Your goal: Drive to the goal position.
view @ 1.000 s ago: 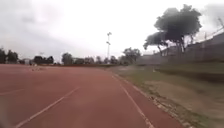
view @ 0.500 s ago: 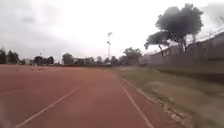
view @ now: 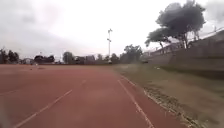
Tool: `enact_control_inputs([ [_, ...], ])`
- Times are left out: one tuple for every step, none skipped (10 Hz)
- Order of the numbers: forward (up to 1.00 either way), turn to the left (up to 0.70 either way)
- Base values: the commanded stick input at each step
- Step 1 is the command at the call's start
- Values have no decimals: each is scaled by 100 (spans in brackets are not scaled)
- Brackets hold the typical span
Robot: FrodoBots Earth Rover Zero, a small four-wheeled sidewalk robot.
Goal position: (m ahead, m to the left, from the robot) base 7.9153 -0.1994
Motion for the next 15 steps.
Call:
enact_control_inputs([
  [70,0],
  [70,0],
  [70,0],
  [70,0],
  [70,0],
  [70,0],
  [70,0],
  [70,0],
  [70,0],
  [70,0],
  [70,0],
  [70,0],
  [70,0],
  [70,0],
  [70,0],
])
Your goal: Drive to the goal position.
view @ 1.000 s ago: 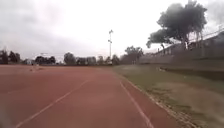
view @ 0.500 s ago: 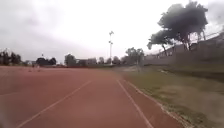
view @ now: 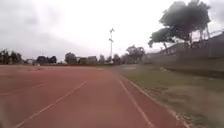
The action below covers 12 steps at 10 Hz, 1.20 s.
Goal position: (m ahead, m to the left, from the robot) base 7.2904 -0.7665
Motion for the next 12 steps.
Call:
enact_control_inputs([
  [70,0],
  [70,0],
  [70,0],
  [70,0],
  [70,0],
  [70,0],
  [70,0],
  [70,0],
  [70,0],
  [70,0],
  [70,0],
  [70,0],
])
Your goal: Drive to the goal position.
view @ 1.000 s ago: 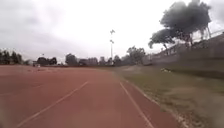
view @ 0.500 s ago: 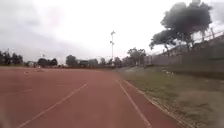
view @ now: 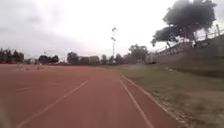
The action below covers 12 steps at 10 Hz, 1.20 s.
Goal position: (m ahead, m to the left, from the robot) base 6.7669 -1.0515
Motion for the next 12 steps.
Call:
enact_control_inputs([
  [70,0],
  [70,0],
  [70,0],
  [70,0],
  [70,0],
  [70,0],
  [70,0],
  [70,0],
  [70,0],
  [70,0],
  [70,0],
  [70,0],
])
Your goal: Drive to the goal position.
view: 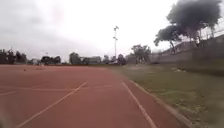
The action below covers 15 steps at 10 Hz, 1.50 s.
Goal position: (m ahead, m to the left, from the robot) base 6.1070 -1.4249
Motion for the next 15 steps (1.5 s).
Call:
enact_control_inputs([
  [70,0],
  [70,0],
  [70,0],
  [70,0],
  [70,0],
  [70,0],
  [70,0],
  [70,0],
  [70,0],
  [70,0],
  [70,0],
  [70,0],
  [70,0],
  [70,0],
  [70,0],
])
